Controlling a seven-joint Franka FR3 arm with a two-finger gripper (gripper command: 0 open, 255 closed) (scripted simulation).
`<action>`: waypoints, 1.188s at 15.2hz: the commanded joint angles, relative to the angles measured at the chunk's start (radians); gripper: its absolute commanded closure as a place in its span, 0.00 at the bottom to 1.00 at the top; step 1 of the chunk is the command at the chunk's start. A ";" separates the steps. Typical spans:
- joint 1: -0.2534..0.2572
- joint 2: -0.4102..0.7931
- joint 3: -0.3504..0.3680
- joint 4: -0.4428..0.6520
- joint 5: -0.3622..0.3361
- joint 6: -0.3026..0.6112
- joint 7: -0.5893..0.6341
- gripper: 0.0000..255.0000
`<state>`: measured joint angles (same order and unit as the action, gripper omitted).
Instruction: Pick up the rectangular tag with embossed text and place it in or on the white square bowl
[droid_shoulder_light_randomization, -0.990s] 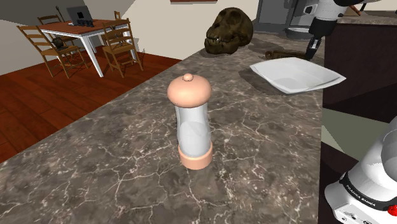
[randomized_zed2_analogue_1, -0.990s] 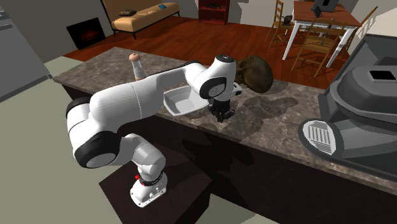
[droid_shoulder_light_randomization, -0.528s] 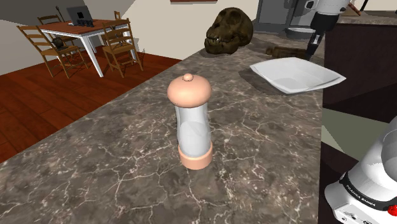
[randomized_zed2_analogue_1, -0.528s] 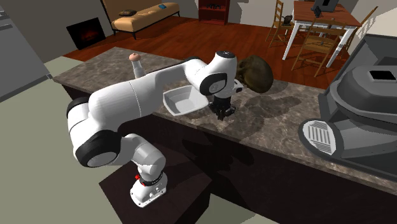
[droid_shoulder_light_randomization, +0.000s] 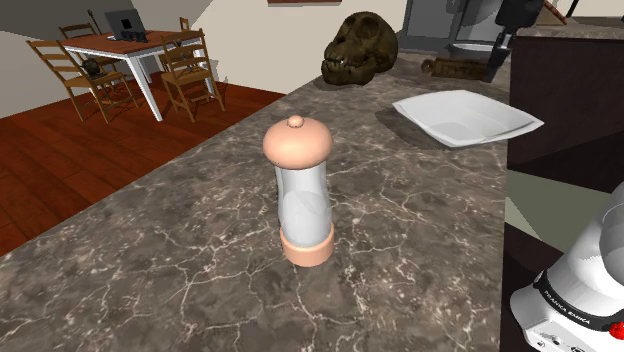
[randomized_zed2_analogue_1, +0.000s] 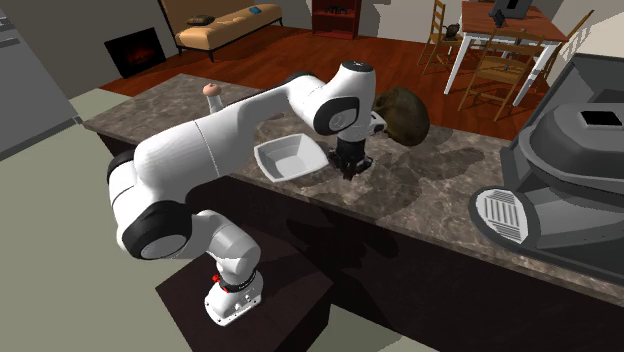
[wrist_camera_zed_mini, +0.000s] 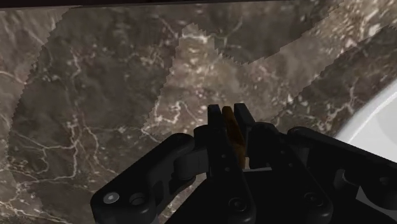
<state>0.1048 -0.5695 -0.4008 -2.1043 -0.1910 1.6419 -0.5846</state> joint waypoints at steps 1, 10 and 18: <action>0.003 0.007 0.004 0.031 0.004 -0.025 0.000 1.00; 0.014 0.049 0.011 0.187 0.021 -0.140 -0.010 1.00; 0.016 -0.070 0.124 0.113 0.038 -0.197 0.104 1.00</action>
<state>0.1184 -0.6219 -0.3009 -1.9759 -0.1605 1.4501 -0.5073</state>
